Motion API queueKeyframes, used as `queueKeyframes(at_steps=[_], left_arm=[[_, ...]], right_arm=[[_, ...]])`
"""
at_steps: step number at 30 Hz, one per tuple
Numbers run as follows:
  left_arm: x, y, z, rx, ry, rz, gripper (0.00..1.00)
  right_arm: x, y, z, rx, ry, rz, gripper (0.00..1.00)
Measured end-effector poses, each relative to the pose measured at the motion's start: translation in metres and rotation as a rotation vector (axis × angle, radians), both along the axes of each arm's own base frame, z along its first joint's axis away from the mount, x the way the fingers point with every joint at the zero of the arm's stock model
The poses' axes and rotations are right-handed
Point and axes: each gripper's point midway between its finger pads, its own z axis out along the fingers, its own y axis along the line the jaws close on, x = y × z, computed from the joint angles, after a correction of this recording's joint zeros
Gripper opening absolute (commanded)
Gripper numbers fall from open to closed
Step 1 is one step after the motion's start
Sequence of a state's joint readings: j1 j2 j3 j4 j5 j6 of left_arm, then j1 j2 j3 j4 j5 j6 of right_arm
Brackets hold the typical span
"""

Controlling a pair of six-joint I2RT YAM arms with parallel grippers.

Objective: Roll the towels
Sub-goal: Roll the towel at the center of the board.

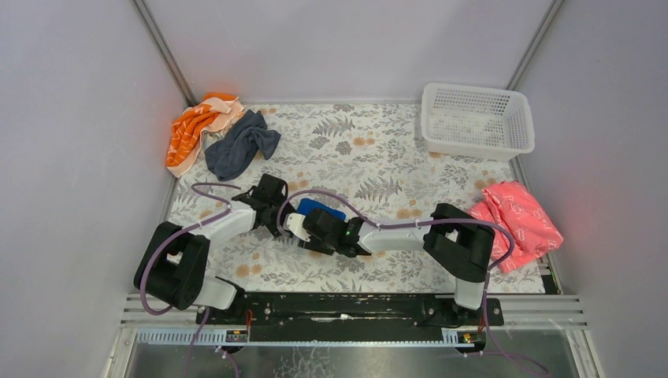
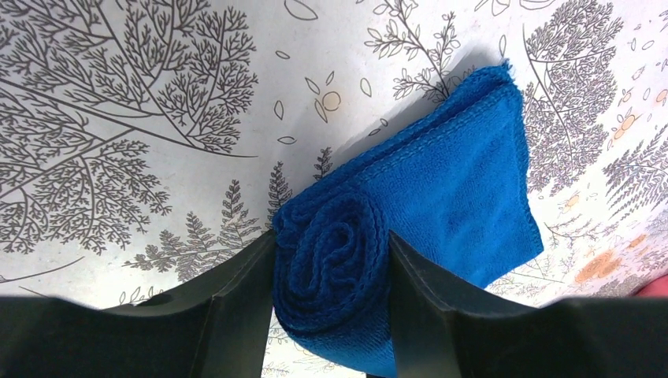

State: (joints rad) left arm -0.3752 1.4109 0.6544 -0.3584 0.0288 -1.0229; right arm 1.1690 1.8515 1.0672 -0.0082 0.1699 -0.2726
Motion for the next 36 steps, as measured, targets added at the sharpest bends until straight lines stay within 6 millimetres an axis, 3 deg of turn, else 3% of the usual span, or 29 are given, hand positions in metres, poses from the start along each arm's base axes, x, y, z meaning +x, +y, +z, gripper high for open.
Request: queueKeyframes(at_steps=[6,9,18,25,31,36], left_arm=[[0.004,0.004,0.002,0.031,-0.011,-0.008,0.60],[0.004,0.009,0.004,0.056,-0.020,-0.005,0.69],[0.000,0.031,0.037,0.117,-0.095,0.045,0.77],[-0.006,0.033,0.051,0.109,-0.115,0.054,0.79],[-0.011,0.020,0.048,0.078,-0.097,0.030,0.82],[-0.015,0.012,0.031,0.086,-0.041,0.013,0.81]], right_arm=[[0.005,-0.001,0.001,0.011,0.040,-0.014,0.11],[0.007,-0.001,0.003,0.058,0.143,-0.018,0.05],[0.005,0.005,0.007,0.226,0.559,-0.037,0.06],[-0.006,0.014,0.008,0.306,0.843,-0.049,0.06],[-0.011,0.017,0.008,0.317,0.984,-0.077,0.06],[-0.014,0.017,0.008,0.319,1.043,-0.099,0.06]])
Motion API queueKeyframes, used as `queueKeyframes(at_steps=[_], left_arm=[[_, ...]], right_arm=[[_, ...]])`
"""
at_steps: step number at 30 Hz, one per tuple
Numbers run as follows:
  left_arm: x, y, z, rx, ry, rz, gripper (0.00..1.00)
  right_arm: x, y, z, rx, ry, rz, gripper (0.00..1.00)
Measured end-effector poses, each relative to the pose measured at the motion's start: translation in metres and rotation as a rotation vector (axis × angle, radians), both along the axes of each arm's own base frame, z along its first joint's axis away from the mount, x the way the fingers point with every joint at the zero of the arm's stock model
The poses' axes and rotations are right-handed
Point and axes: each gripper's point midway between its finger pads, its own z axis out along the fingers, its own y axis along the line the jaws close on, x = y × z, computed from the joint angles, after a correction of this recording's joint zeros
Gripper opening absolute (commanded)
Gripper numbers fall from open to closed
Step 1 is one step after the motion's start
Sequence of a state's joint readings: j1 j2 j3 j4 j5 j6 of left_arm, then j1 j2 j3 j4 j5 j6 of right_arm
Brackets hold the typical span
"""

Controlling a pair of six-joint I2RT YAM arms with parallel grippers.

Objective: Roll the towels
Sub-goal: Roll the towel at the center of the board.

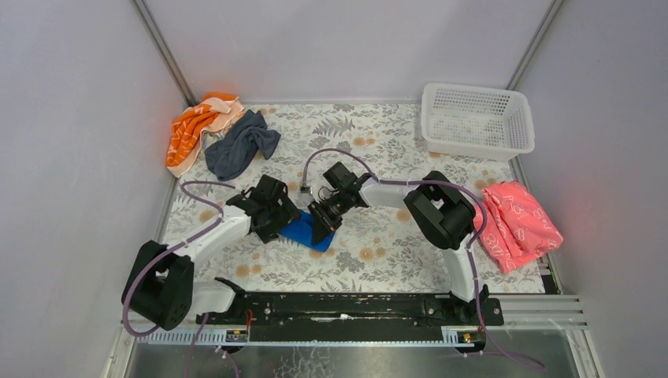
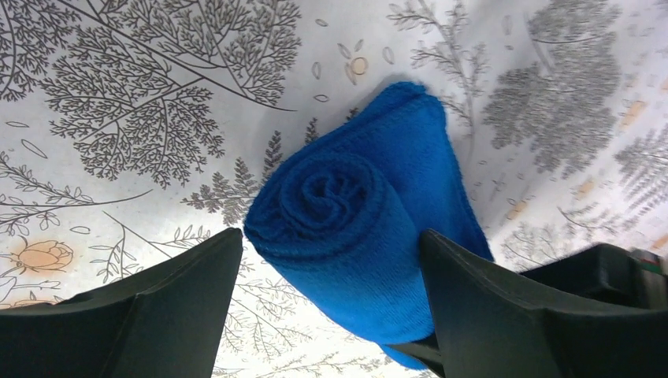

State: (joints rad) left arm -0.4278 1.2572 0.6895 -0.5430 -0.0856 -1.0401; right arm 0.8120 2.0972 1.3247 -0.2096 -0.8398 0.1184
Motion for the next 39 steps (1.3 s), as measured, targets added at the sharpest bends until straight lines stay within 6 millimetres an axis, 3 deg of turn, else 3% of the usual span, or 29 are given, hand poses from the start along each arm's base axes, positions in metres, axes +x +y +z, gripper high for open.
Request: queueKeyframes(at_steps=[7,12,17,27,35,39], left_arm=[[-0.006,0.001,-0.023,0.018,0.053,0.010,0.75],[-0.002,0.000,-0.030,0.008,0.040,0.019,0.62],[0.005,-0.004,-0.032,0.002,0.031,0.014,0.53],[0.007,-0.013,-0.032,-0.024,0.030,-0.010,0.47],[0.008,-0.013,-0.033,-0.017,0.032,-0.022,0.47],[0.008,-0.013,-0.033,-0.016,0.031,-0.025,0.47]], right_arm=[[0.001,-0.002,0.000,-0.006,0.059,-0.039,0.07],[0.001,-0.003,-0.002,-0.004,0.089,-0.061,0.09],[0.003,-0.005,-0.001,0.004,0.058,-0.081,0.24],[0.017,-0.023,0.026,-0.034,-0.272,-0.153,0.59],[0.015,-0.021,0.070,-0.055,-0.653,-0.138,0.71],[0.001,-0.015,0.072,-0.073,-0.788,-0.071,0.72]])
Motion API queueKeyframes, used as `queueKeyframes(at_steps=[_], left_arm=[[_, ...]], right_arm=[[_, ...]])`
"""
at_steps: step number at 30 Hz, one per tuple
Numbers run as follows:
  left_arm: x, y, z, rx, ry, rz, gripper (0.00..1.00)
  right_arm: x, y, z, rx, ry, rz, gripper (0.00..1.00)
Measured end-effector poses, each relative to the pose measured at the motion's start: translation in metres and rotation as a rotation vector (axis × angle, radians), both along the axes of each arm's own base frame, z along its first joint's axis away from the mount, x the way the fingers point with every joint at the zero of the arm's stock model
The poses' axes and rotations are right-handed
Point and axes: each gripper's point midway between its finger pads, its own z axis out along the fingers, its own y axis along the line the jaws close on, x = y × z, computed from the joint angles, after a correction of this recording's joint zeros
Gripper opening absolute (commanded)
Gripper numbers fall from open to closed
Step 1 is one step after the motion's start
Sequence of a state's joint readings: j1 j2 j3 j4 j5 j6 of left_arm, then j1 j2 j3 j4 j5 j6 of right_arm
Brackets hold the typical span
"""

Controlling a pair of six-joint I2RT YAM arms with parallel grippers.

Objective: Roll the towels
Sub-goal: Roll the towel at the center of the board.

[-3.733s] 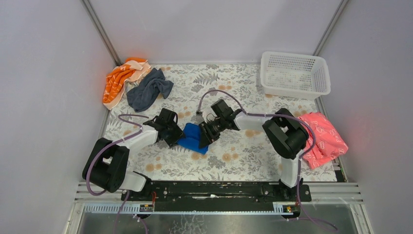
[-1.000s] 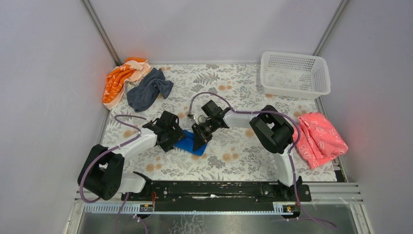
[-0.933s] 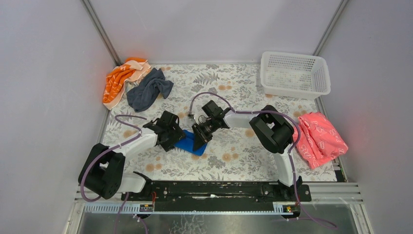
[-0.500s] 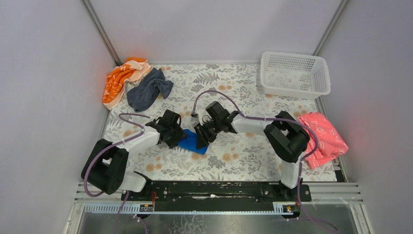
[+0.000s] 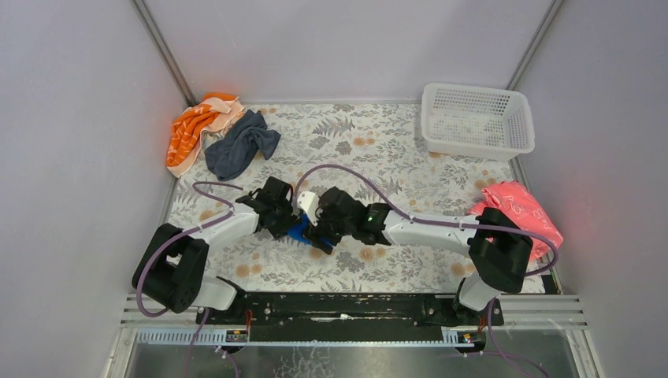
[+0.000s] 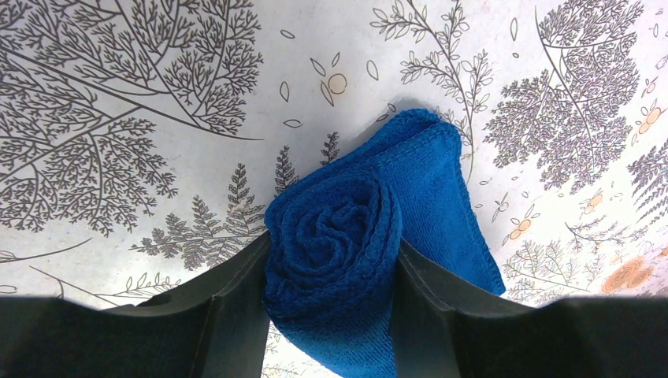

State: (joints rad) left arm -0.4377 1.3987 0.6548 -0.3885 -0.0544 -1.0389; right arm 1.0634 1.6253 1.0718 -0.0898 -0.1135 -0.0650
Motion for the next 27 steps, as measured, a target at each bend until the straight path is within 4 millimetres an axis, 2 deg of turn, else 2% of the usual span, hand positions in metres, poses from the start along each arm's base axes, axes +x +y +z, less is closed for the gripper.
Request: queueKeyframes(at_steps=[4,11,15,18,22,25,27], left_arm=[[0.000,0.000,0.000,0.000,0.000,-0.001,0.47],[0.000,0.000,0.000,0.000,0.000,-0.003,0.48],[0.001,0.000,0.000,0.003,0.002,-0.005,0.49],[0.002,-0.001,0.001,0.006,0.004,-0.008,0.50],[0.003,0.000,0.001,0.022,0.012,-0.020,0.52],[0.005,0.001,0.002,0.036,0.014,-0.026,0.58],[0.006,0.003,0.003,0.046,0.014,-0.029,0.64]], right_arm=[[-0.007,0.004,-0.010,-0.055,-0.077,0.043,0.71],[-0.007,0.003,-0.058,-0.194,-0.141,0.067,0.66],[0.000,0.001,-0.064,-0.220,-0.181,0.046,0.61],[0.004,0.000,-0.068,-0.234,-0.195,0.033,0.53],[0.007,-0.001,-0.071,-0.244,-0.198,0.021,0.35],[0.008,-0.001,-0.071,-0.236,-0.168,0.012,0.26],[0.010,-0.001,-0.070,-0.221,-0.122,0.006,0.24]])
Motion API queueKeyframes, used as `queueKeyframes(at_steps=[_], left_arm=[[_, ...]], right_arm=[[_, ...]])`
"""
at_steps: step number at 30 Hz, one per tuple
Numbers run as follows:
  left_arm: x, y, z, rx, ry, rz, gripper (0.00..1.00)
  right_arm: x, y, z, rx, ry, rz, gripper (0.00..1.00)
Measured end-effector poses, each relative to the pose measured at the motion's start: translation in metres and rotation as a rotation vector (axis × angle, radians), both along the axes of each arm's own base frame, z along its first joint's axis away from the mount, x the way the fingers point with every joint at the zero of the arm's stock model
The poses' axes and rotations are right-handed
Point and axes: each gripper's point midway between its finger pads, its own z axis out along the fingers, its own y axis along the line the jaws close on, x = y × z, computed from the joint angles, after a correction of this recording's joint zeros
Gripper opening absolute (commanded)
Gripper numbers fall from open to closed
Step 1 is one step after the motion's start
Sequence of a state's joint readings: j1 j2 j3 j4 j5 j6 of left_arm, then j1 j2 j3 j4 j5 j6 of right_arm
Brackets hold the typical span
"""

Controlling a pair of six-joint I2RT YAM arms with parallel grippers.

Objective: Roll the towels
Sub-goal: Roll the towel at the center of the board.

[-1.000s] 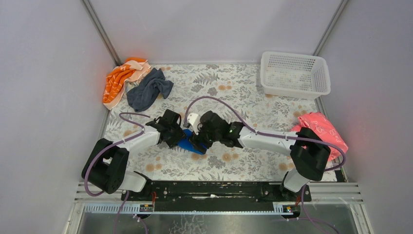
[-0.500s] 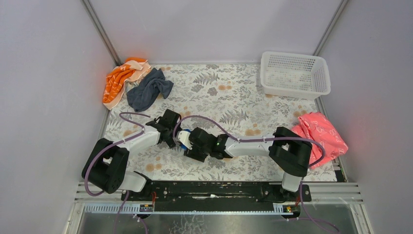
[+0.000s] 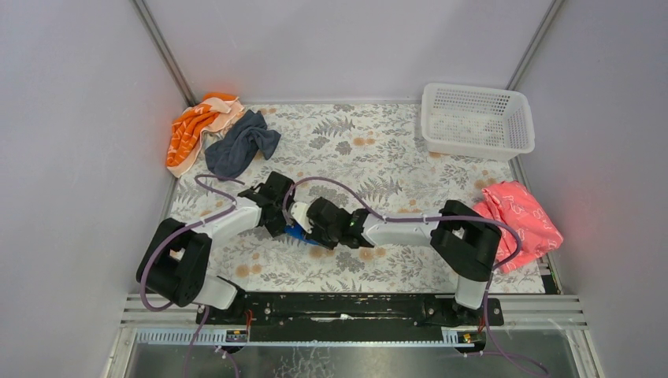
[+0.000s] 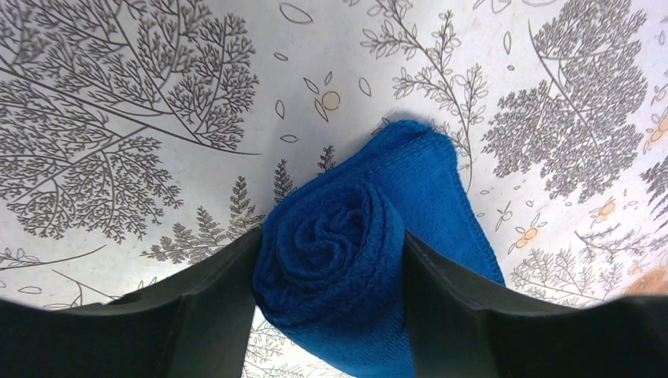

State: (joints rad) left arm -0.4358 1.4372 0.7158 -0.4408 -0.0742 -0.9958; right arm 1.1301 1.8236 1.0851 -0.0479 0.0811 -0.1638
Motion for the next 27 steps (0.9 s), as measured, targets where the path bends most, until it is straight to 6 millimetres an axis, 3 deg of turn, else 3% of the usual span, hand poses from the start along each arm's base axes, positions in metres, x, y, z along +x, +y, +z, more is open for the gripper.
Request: queueKeyframes(at_steps=[5,14,19,27], left_arm=[[0.004,0.009,0.007,0.024,-0.021,0.022,0.74],[0.000,0.018,0.040,-0.008,-0.118,0.088,0.81],[-0.011,0.022,0.039,-0.023,-0.110,0.112,0.81],[-0.010,0.012,0.027,-0.069,-0.083,0.125,0.81]], right_arm=[[0.003,-0.001,0.002,0.054,0.154,-0.030,0.23],[0.004,0.001,0.003,0.148,0.424,-0.104,0.23],[0.000,0.002,0.002,0.190,0.560,-0.130,0.23],[-0.006,0.006,0.002,0.270,0.751,-0.143,0.22]])
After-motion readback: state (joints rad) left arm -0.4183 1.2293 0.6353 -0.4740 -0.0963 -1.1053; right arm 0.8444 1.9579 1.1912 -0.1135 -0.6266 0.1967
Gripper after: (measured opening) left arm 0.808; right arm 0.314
